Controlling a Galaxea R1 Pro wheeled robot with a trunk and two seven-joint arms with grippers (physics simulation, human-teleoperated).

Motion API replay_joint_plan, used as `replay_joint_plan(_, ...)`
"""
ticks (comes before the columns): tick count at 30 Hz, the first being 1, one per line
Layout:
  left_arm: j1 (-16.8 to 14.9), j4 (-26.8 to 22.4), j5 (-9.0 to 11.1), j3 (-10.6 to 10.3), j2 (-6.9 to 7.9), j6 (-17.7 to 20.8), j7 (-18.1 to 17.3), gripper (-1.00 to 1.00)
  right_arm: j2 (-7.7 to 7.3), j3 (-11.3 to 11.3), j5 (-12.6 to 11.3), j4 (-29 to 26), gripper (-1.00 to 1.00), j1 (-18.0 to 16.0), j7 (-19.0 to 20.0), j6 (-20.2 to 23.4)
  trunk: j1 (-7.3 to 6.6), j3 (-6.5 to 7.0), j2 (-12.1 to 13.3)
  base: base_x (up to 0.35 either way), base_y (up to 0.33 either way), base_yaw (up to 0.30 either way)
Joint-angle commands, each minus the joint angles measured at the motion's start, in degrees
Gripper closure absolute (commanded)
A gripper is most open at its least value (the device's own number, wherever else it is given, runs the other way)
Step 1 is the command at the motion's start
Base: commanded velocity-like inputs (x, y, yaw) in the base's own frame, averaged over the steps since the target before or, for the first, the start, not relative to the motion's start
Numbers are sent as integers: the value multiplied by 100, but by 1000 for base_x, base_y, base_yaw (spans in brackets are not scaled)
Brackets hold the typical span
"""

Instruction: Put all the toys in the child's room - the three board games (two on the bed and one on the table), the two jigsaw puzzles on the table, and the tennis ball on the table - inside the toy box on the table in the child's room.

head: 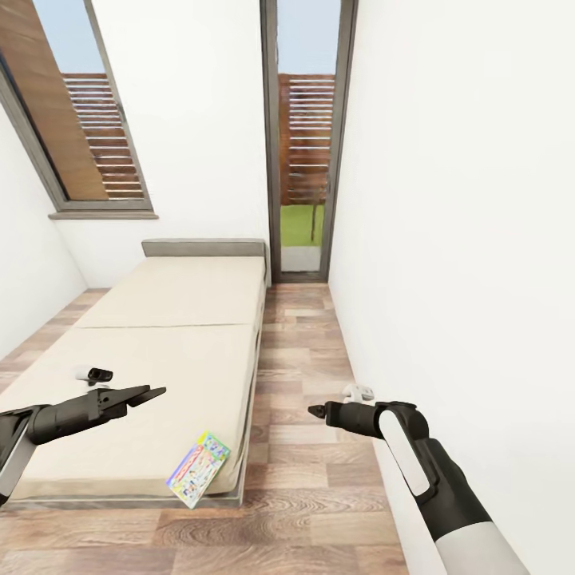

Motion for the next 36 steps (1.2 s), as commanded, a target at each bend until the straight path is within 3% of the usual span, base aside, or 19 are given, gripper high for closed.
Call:
replay_joint_plan(1,-4,-2,-1,0,2,61,-20,-100,2,-2,24,-4,-100,-6,21,24,4,-12,-12,92,-157,0)
replay_joint_plan(21,-4,25,-1,-2,2,61,-6,-100,-3,2,32,-4,-100,-7,21,20,4,-12,-12,19,-35,0)
replay_joint_plan(25,1,280,-48,-16,-5,-19,20,-100,2,13,32,-3,-100,-7,21,17,4,-12,-12,0,0,0)
replay_joint_plan(30,2,867,-218,-21,-6,-291,256,-100,-2,14,30,-3,-100,-6,21,17,4,-12,-12,0,0,0)
replay_joint_plan(36,3,1535,-345,-28,-18,-522,1105,-100,3,28,22,-4,-100,-5,21,16,4,-12,-12,0,0,0)
